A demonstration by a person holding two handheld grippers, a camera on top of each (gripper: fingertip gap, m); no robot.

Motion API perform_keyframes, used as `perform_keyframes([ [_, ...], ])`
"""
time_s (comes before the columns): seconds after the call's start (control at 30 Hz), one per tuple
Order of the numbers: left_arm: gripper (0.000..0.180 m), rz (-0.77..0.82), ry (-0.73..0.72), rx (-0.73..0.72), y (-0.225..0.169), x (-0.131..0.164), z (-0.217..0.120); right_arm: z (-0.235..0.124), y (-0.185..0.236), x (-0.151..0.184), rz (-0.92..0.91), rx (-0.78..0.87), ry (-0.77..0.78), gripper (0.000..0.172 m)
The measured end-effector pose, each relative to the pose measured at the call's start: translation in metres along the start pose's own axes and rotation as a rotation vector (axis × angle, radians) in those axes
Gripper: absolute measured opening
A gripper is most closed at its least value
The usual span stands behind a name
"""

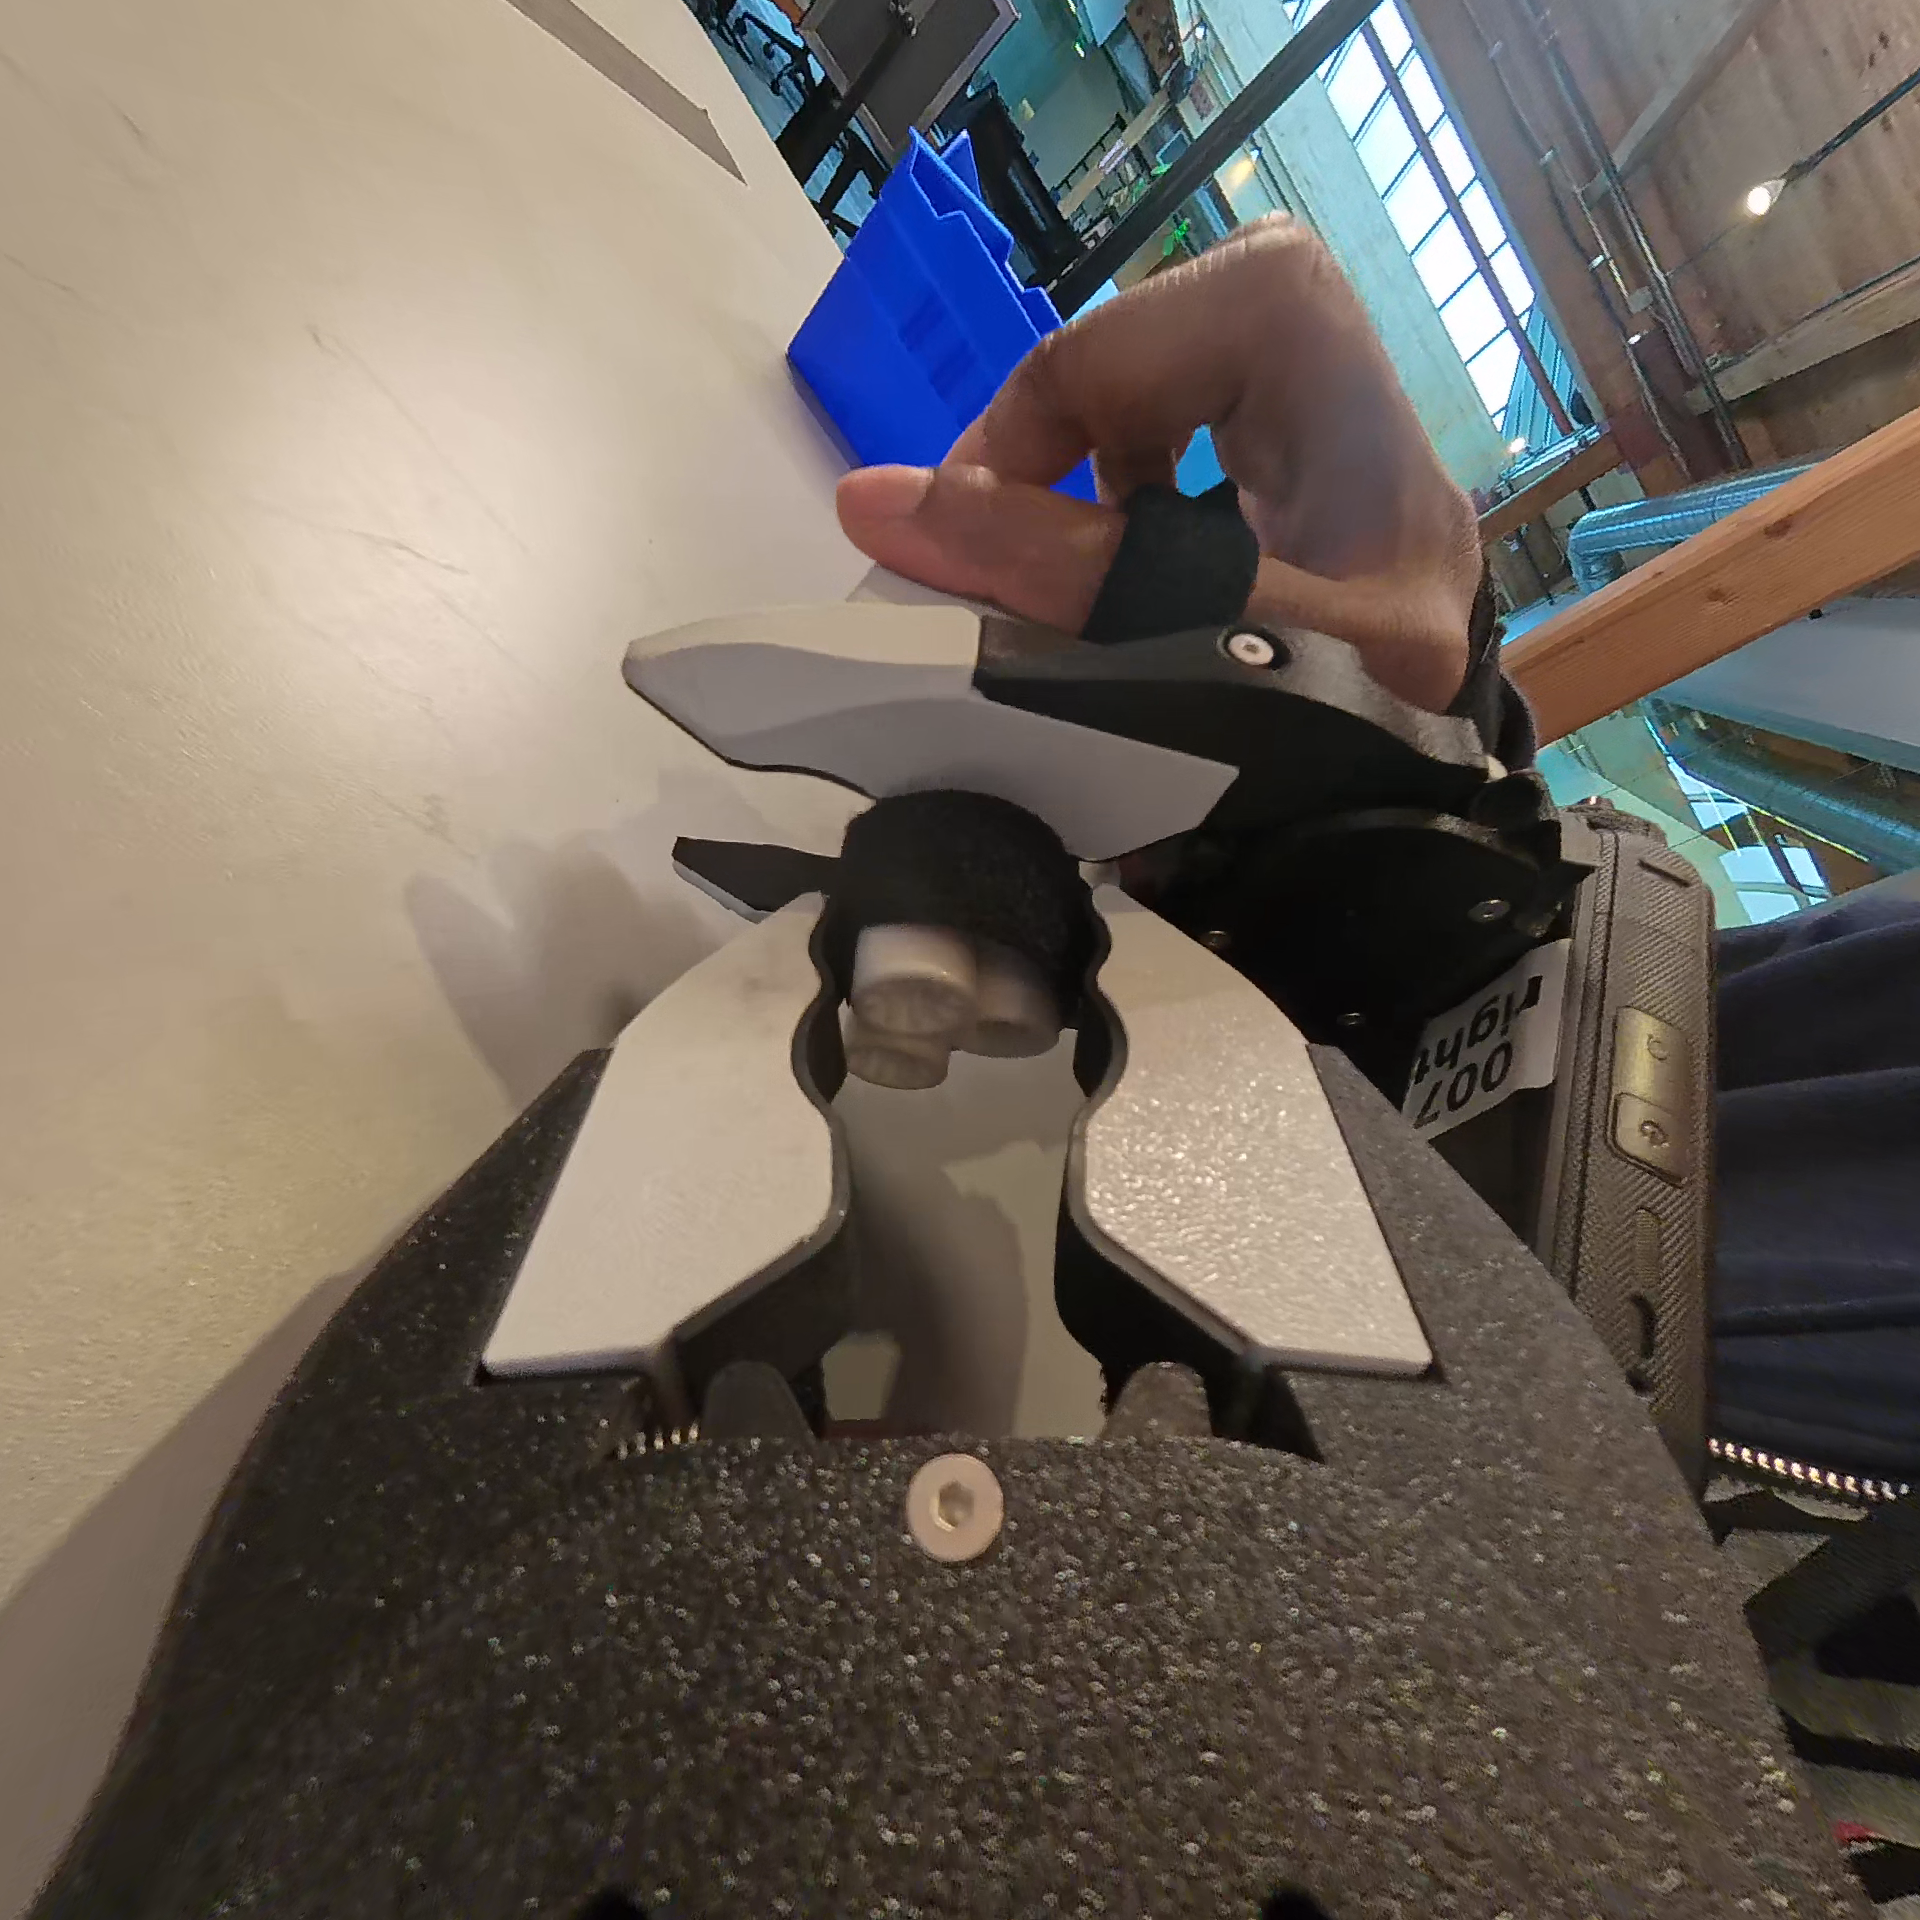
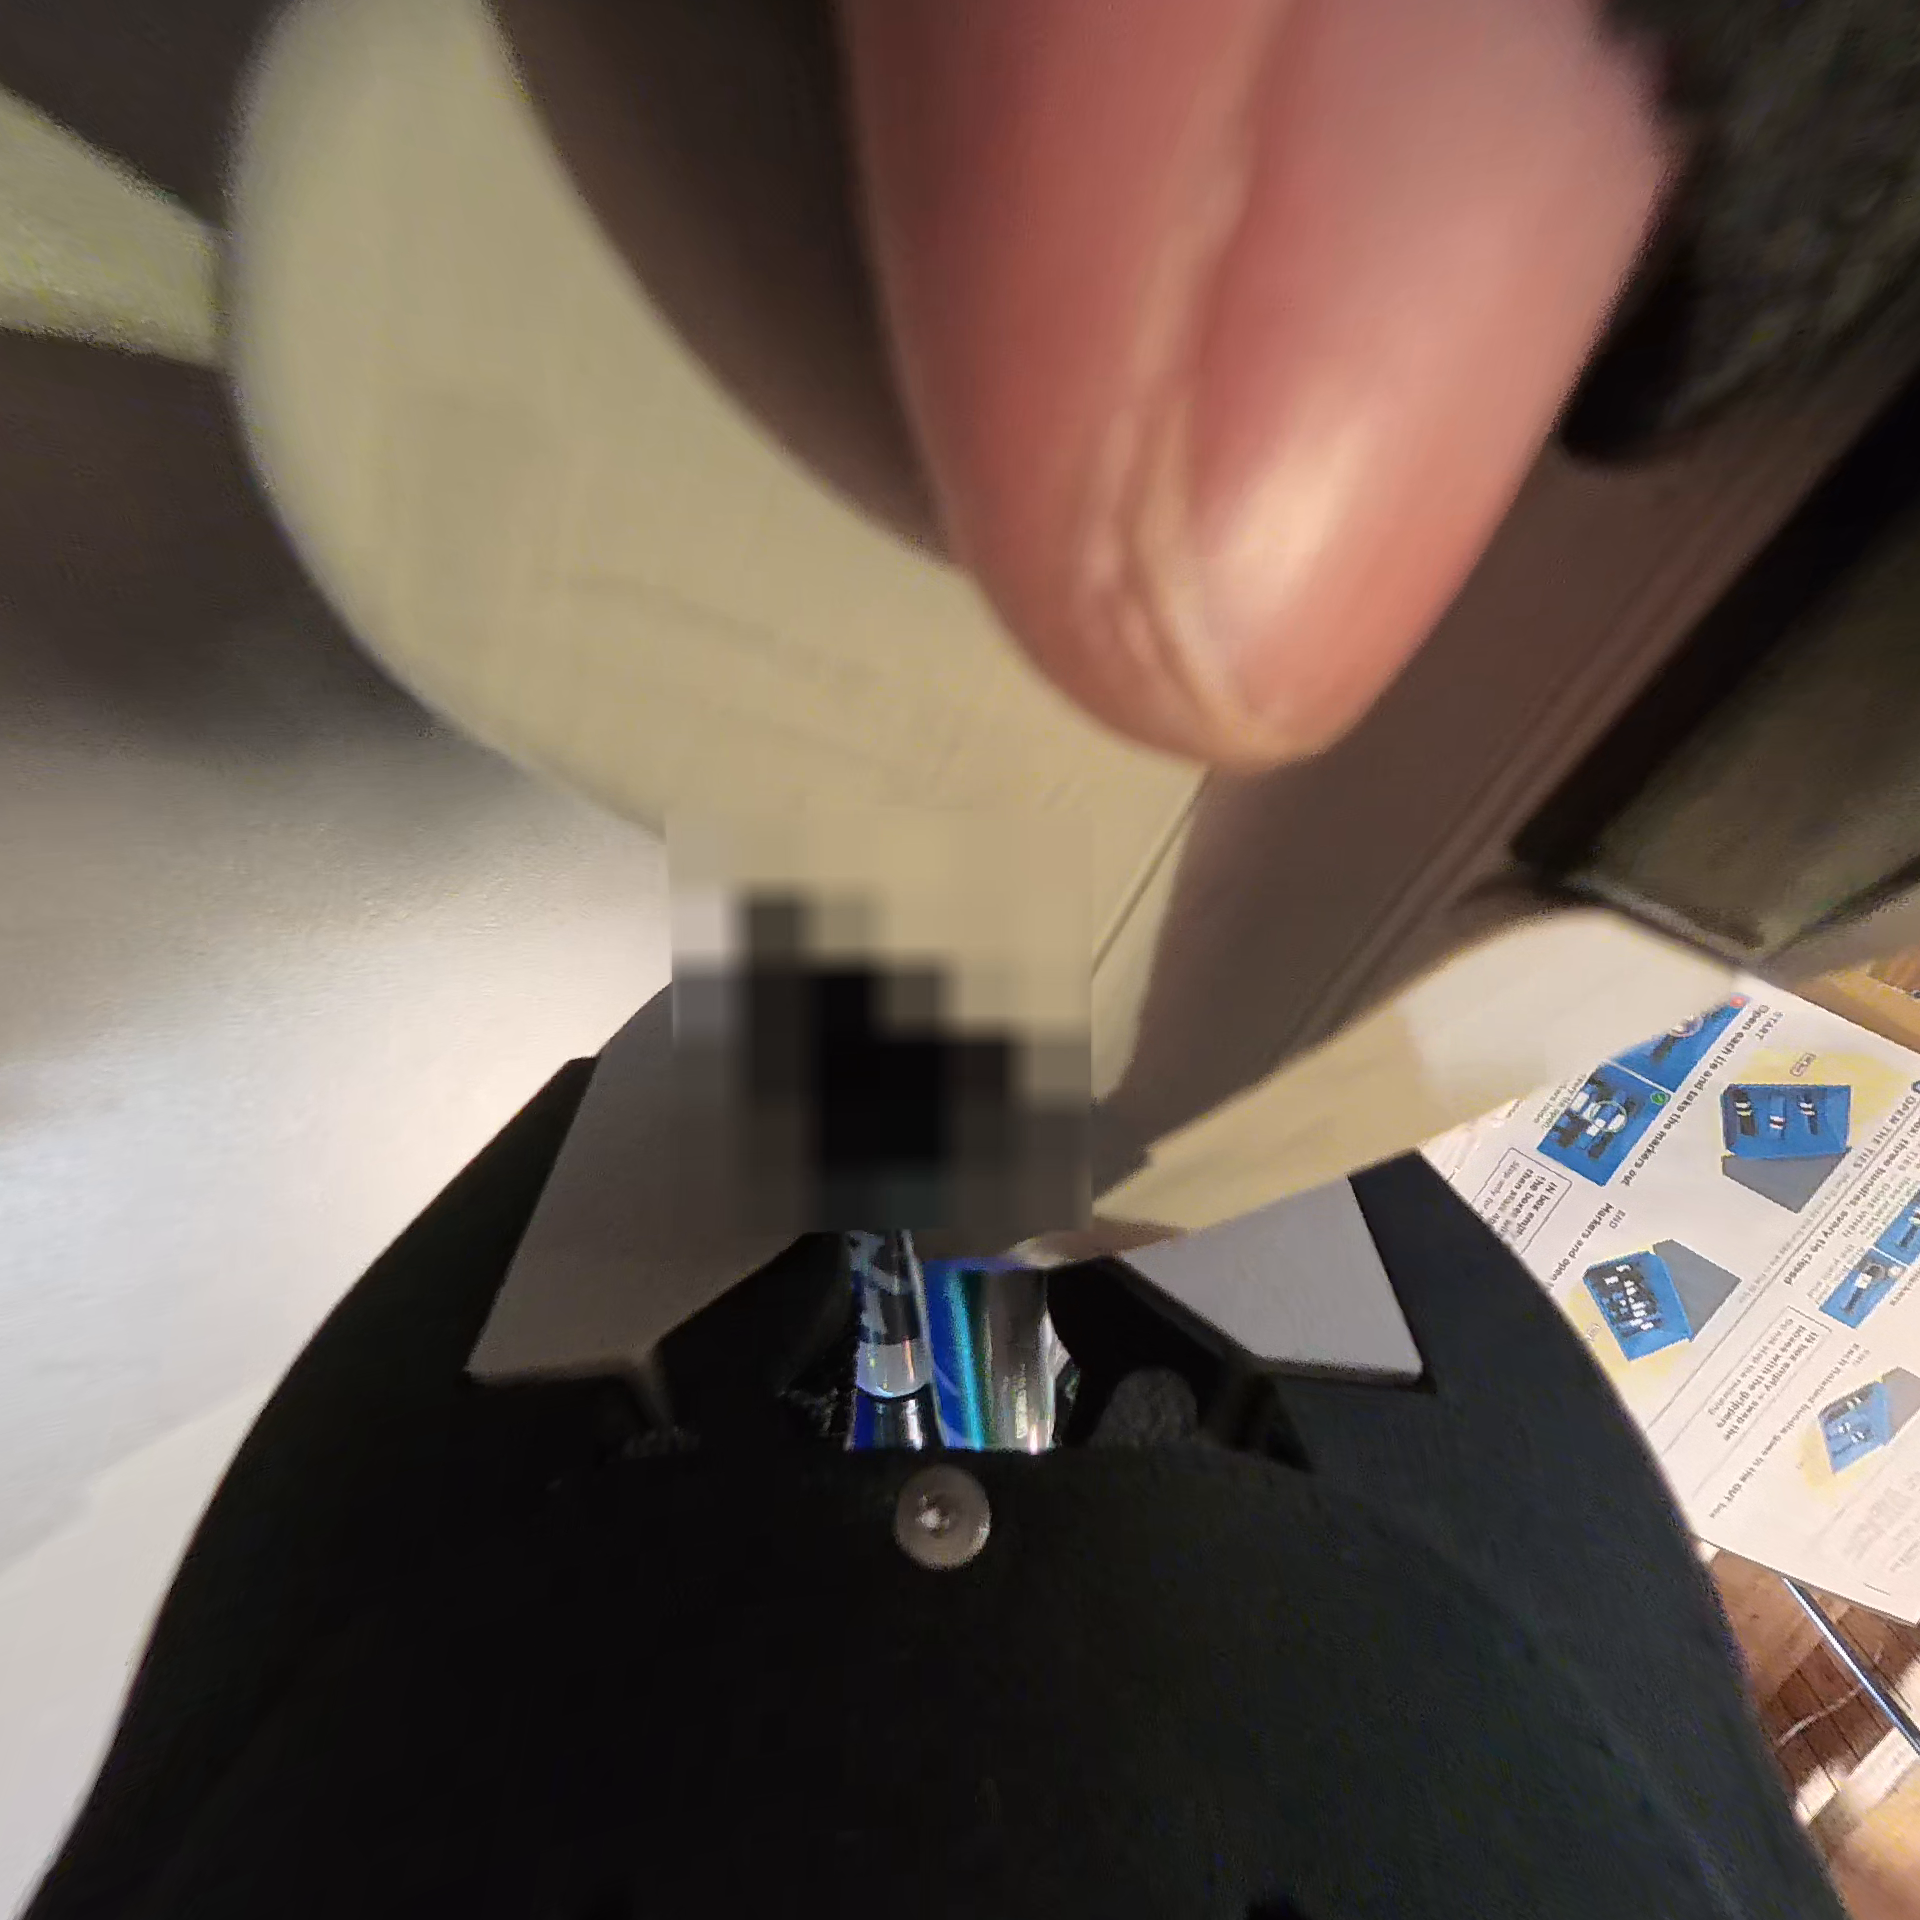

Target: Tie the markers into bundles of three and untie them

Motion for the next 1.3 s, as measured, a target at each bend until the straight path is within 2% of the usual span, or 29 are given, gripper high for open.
perform_keyframes([
  [0.37,0.039,-0.003,0.018,-0.003,0.005,0.001,-0.003,0.001,-0.001,0.010,-0.015,0.032,0.032,0.044],
  [0.63,0.038,0.040,0.031,0.010,0.007,0.001,-0.007,-0.001,0.000,0.014,0.008,0.060,-0.010,0.043],
  [0.9,0.037,0.091,0.010,0.056,0.005,-0.003,-0.012,-0.010,-0.006,0.016,0.013,0.161,-0.041,0.043],
  [1.3,0.036,0.061,-0.017,0.158,0.006,-0.008,-0.018,-0.029,-0.013,0.033,0.071,0.312,-0.093,0.048],
])
Point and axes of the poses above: each gripper's, where its closed fingertips meet, z out along the fingers, x out of its underside, y = z × x across the jaws, the point moved 4 cm from there along -z, back along the fingers, and after that the axes turned 11 degrees about -x, right-handed, at the moved point
